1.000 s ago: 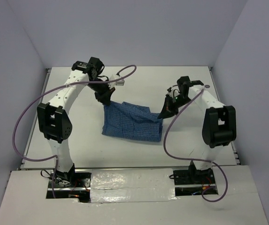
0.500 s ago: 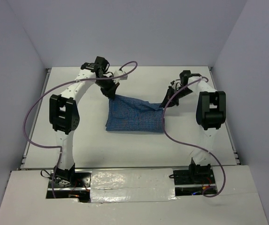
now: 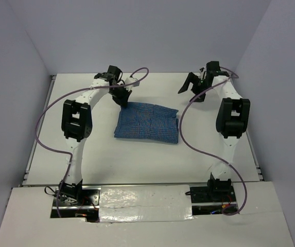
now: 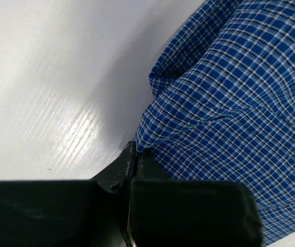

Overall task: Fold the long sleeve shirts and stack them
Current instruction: Fold the shirt

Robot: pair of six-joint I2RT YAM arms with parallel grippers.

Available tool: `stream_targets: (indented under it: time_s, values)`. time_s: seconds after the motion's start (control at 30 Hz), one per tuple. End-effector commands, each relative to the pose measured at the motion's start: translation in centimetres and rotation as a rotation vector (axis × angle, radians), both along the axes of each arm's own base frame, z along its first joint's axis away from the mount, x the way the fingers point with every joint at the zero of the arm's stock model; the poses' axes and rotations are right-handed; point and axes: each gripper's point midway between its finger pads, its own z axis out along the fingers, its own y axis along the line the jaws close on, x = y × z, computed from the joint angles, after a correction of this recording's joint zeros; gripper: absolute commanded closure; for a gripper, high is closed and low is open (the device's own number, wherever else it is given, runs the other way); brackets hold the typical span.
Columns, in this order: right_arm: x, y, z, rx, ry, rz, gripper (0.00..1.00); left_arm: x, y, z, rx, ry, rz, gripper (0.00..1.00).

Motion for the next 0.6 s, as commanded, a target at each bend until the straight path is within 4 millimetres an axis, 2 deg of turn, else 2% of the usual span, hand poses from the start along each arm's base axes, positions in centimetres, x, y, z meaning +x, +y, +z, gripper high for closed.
stream_targets:
  time_s: [0.0,0.03,0.07,0.1,0.13,0.2,0.23,0.27,0.3,0.43,0.47,0.57]
  values:
    - [0.7,1.6,10.7,-0.137,-0.402,0.050,0.00,2.5,0.0,1.4,-0.015,-0.070,0.060,0.93]
    - [-0.8,1.9,9.3,-0.161,-0.407,0.079,0.00,2.7,0.2,1.4,-0.007,-0.072,0.074,0.93]
    - [-0.6,2.8,11.1,-0.161,-0.512,0.101,0.00,2.9,0.4,1.3,-0.001,-0.076,0.084,0.92]
    - [-2.3,4.2,14.1,-0.123,-0.606,0.151,0.00,3.0,0.6,1.2,0.009,-0.074,0.102,0.91]
    - [-3.6,6.3,13.4,-0.097,-0.646,0.204,0.00,3.2,0.7,1.2,0.012,-0.078,0.114,0.87]
    - [-5.8,8.7,15.3,-0.071,-0.736,0.257,0.00,3.4,0.9,0.9,0.022,-0.071,0.139,0.80]
    - [-7.2,11.0,14.2,-0.063,-0.736,0.302,0.04,3.5,0.9,0.9,0.024,-0.071,0.148,0.75]
    - [-7.7,11.8,13.7,-0.066,-0.728,0.315,0.12,3.6,1.0,0.8,0.024,-0.070,0.161,0.73]
    - [-7.9,12.4,12.4,-0.079,-0.698,0.316,0.40,3.7,1.2,0.7,0.031,-0.070,0.171,0.72]
    - [-7.8,13.4,7.3,-0.039,-0.525,0.298,1.00,4.6,1.8,0.6,0.055,-0.092,0.227,0.64]
    - [-7.6,13.5,5.4,-0.044,-0.473,0.298,1.00,5.1,1.9,0.7,0.053,-0.105,0.252,0.63]
    - [-7.2,13.5,3.3,-0.057,-0.423,0.278,1.00,6.2,2.8,0.9,0.061,-0.129,0.318,0.58]
